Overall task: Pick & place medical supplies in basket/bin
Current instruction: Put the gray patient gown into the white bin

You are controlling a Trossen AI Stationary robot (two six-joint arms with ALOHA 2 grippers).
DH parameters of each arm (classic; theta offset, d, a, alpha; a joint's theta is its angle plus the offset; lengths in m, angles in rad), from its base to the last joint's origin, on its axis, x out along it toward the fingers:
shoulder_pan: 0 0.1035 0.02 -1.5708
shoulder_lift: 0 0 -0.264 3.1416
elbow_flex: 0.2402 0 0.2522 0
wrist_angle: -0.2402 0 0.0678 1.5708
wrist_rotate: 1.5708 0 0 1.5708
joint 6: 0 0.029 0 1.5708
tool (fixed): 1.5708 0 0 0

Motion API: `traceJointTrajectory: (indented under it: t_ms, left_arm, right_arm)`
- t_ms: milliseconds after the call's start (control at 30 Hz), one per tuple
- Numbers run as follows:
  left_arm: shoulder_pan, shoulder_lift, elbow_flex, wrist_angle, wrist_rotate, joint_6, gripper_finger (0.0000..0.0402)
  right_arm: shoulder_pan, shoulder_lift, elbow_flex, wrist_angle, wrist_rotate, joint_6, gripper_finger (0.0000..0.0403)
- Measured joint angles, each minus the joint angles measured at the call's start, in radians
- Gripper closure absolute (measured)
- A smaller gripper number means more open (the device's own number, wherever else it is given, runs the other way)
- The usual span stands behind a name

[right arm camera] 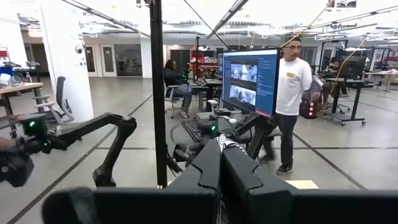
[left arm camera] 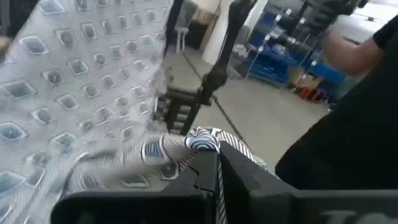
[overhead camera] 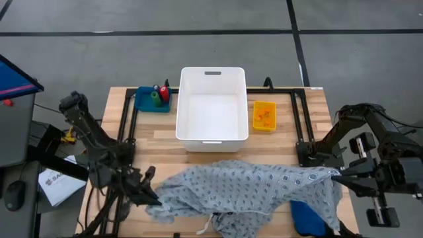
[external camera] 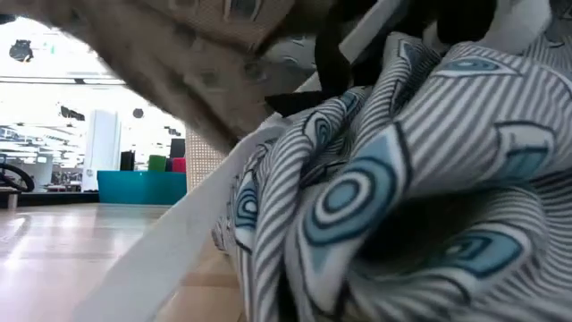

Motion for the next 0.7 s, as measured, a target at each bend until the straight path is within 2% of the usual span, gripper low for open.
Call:
traceJointTrajectory:
  t_ms: [33, 133, 200, 300, 500, 600, 700]
  left_arm:
    - [0.0, 0.014, 0.012, 0.064, 0.001, 0.057, 0.0401]
    - [-0.023, 0.018, 0.051, 0.477, 0.037, 0.388, 0.0401]
    - [-0.041, 0.017, 0.079, 0.568, 0.033, 0.552, 0.0401]
    - [-0.043, 0.019, 0.146, 0.507, 0.016, 0.681, 0.0401]
    - [-0.093, 0.039, 0.338, 0.474, 0.012, 0.929, 0.0401]
    - [-0.133, 0.064, 0.446, 0.41, 0.002, 1.086, 0.0401]
    - [-0.154, 0.094, 0.56, 0.408, -0.038, 1.235, 0.0401]
  right_arm:
    - [0.0, 0.0, 0.0, 0.001, 0.0, 0.0, 0.0403]
    - [-0.003, -0.001, 0.0, 0.012, -0.014, -0.003, 0.0403]
    - [-0.016, -0.003, 0.0, 0.014, -0.05, -0.004, 0.0403]
    - [-0.04, -0.004, 0.0, 0.015, -0.103, -0.003, 0.0403]
    - [-0.058, -0.003, 0.0, 0.029, -0.105, -0.004, 0.0403]
    - [-0.06, -0.002, 0.0, 0.127, -0.121, -0.088, 0.0403]
    - [-0.089, -0.003, 0.0, 0.241, -0.237, -0.211, 0.0403]
